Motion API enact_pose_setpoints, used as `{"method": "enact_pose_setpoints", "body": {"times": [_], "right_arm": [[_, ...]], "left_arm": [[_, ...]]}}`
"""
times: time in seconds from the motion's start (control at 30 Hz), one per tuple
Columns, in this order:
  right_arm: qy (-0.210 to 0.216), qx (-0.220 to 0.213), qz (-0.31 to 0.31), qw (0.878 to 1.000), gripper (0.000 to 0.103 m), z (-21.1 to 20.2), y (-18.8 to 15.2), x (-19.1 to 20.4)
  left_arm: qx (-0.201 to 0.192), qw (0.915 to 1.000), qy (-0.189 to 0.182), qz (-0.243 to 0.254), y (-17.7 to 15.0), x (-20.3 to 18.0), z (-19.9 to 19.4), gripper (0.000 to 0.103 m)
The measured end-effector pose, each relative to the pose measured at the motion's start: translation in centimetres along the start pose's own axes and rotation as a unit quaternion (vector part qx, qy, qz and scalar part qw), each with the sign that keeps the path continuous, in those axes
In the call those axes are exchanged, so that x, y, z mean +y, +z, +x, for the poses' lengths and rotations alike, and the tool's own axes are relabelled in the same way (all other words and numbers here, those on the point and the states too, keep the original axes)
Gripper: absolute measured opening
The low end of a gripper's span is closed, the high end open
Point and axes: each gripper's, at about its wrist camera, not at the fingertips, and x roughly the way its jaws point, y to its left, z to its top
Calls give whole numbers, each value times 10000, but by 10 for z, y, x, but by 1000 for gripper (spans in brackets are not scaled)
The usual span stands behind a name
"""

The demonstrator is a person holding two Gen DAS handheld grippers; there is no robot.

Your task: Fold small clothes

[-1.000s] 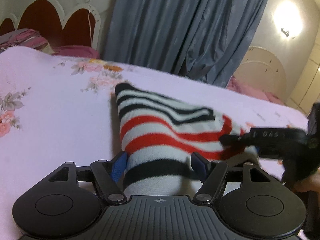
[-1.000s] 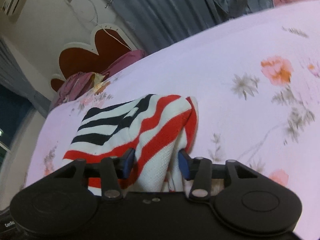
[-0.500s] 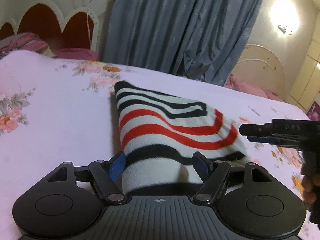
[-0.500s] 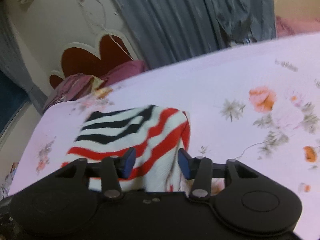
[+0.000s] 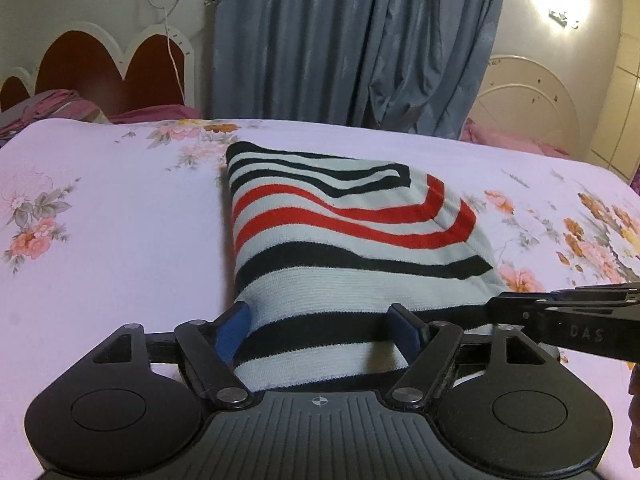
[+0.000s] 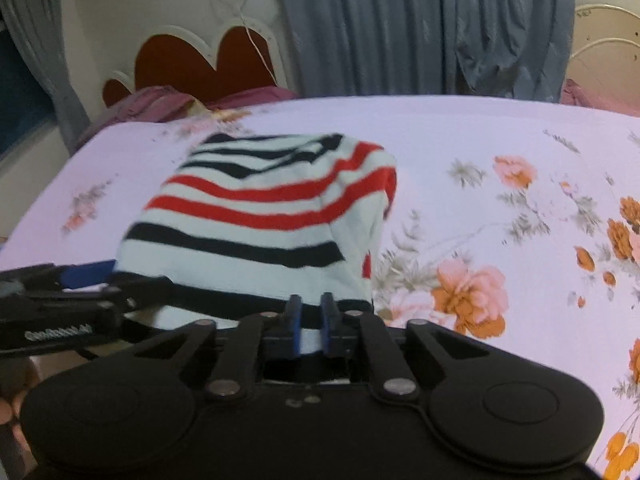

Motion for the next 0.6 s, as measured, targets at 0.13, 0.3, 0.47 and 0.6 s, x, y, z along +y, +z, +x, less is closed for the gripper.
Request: {"method": "enact_pose_setpoints", "body": {"times": [0.13, 0.3, 0.47, 0.6], "right_arm": [[-58, -16, 22, 10000, 14, -6, 0, 7], [-305, 146, -267, 9991, 15, -1, -17, 13], [-300, 95, -65, 9995, 14, 6, -23, 11], [-264, 116, -123, 9995, 14, 6, -24, 10]], "left_arm": [[57, 10000, -31, -7, 1, 1, -2, 77], [65, 10000, -25, 42, 1, -1, -3, 77], [193, 9998, -67, -54, 3, 1, -1, 92], [329, 9991, -50, -268, 5, 2, 1, 103]]}}
